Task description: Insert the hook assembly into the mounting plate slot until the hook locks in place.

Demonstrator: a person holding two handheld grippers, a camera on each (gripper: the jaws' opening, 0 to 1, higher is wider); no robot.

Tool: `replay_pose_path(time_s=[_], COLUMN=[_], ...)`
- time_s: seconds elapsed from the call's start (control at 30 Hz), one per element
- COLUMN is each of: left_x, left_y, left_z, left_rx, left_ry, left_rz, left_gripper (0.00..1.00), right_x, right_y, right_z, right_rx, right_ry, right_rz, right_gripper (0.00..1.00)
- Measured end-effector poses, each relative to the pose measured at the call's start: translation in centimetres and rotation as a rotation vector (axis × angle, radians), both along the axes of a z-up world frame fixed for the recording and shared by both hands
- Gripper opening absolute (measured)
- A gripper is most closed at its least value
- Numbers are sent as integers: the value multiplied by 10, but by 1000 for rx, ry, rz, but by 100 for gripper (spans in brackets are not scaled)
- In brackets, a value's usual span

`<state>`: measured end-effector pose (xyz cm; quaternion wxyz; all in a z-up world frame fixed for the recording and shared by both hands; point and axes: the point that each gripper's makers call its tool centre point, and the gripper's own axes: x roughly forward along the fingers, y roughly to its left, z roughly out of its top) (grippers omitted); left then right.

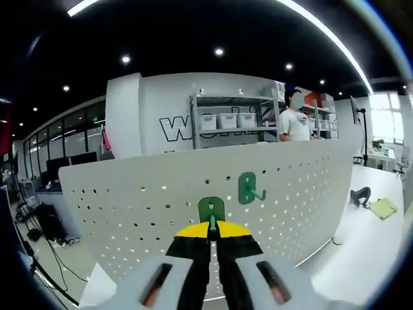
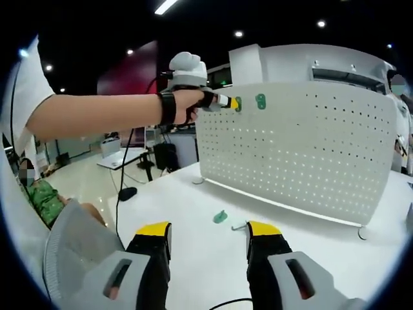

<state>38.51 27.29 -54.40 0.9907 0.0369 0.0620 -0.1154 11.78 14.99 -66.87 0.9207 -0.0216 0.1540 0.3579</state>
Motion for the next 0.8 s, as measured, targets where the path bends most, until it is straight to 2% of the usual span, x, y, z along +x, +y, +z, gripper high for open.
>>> replay_pose_path(time_s=[0.07,0.13,0.3,0.47,0.8], left_x=[3,6,13,17,32], left_y=[-2,-2,0,-2,-4], left_z=[1,3,6,11,15], left_rx=[43,10,-15,-20,10], left_ry=[-9,-7,-7,-20,-33], left_rz=[-3,-1,9,9,7], left_gripper=[2,2,2,2,2], right_x=[-1,-1,-1,0,-1], right_y=[-1,-2,-8,-13,-16], right_z=[-1,-2,-7,-7,-11], right_rx=[2,2,-7,-10,-26], right_ry=[2,9,28,27,38], right_rz=[-6,-8,-14,-29,-26], right_gripper=[47,47,46,46,45])
